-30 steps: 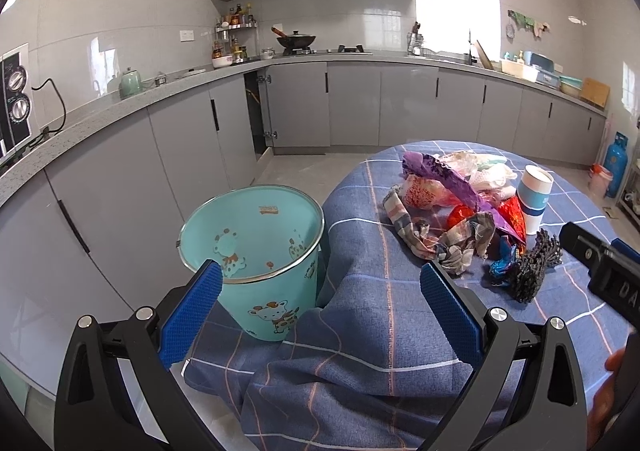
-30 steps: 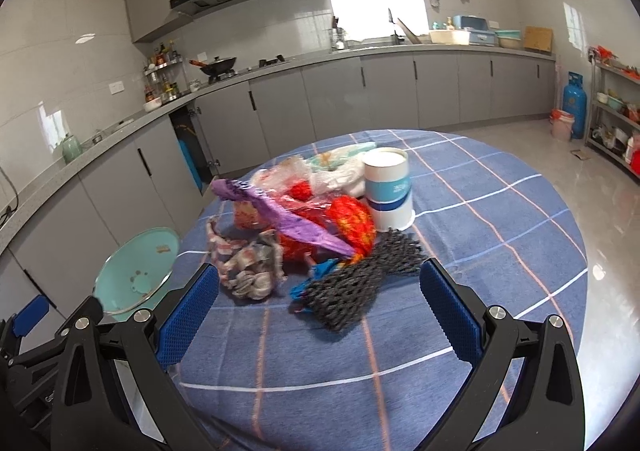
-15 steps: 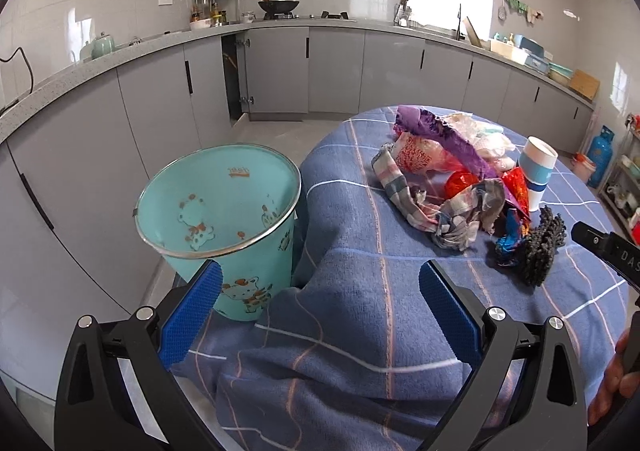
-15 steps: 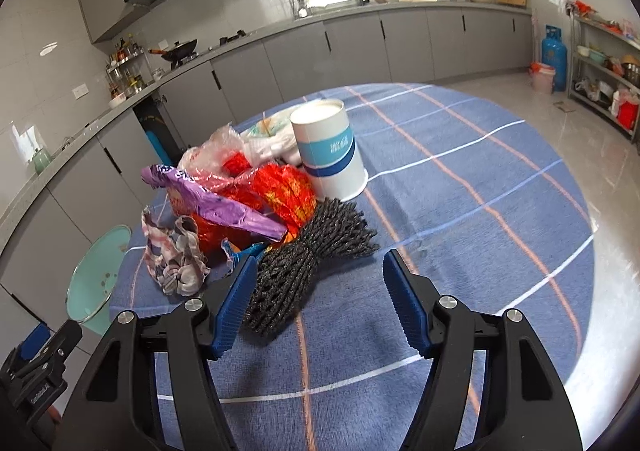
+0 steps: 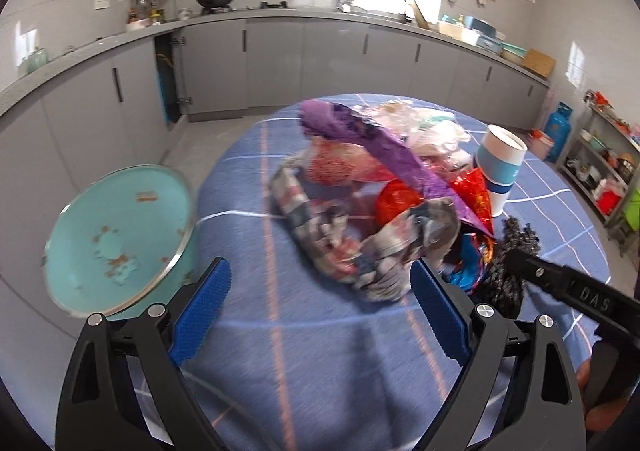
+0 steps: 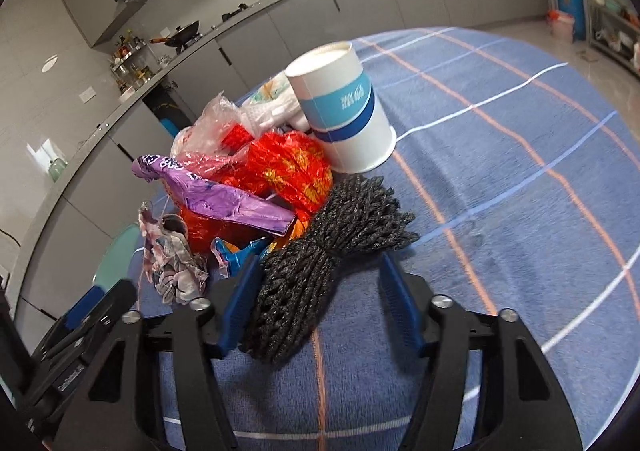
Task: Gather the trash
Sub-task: 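Grasp the black mesh scrubber with the right tool while the left tool grasps the plaid rag, then carry the plaid rag and black scrubber over the teal bin and release both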
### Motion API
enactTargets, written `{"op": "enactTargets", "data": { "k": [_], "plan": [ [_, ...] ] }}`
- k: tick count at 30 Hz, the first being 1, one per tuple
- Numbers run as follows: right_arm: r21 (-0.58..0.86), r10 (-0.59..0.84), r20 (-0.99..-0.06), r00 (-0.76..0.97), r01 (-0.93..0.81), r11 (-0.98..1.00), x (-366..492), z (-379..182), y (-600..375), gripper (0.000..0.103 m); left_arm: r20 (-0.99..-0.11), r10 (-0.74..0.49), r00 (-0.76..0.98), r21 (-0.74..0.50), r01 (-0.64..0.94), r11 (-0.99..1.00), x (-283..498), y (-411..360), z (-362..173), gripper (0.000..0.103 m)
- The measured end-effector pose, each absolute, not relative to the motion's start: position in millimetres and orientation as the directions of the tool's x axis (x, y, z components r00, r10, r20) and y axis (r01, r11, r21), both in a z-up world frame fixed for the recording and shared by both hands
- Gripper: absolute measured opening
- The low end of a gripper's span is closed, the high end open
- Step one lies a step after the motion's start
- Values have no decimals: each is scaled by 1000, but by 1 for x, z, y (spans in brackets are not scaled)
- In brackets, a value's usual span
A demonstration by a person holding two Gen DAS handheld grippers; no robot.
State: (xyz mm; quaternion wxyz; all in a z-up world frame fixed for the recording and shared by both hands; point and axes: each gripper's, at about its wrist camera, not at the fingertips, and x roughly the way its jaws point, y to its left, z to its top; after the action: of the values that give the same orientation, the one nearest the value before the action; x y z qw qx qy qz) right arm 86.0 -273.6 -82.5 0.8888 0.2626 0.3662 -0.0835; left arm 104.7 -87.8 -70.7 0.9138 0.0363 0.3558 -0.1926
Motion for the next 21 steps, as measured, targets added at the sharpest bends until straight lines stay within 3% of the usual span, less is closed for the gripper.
{"op": "enactTargets", "data": {
  "k": [5, 8, 10, 15, 21],
  "plan": [
    [463, 120, -690, 714, 308, 831, 89, -89, -280, 29, -696, -357, 623, -94, 415, 905, 119, -109, -81, 84],
    [476, 142, -676, 723, 281, 833, 87, -85, -279, 14, -718, -376, 585, -119, 430, 895, 127, -118, -88, 74],
    [481, 135, -658, 741, 275, 833, 82, -79, -279, 12, -726, -401, 558, -153, 438, 886, 132, -120, -94, 60],
    [450, 69, -609, 790, 273, 850, 64, -61, -274, 12, -708, -447, 547, -189, 463, 866, 129, -120, -98, 42],
    [371, -13, -566, 824, 268, 889, 50, -47, -265, 12, -667, -471, 577, -209, 462, 862, 116, -105, -88, 36]
  ]
}}
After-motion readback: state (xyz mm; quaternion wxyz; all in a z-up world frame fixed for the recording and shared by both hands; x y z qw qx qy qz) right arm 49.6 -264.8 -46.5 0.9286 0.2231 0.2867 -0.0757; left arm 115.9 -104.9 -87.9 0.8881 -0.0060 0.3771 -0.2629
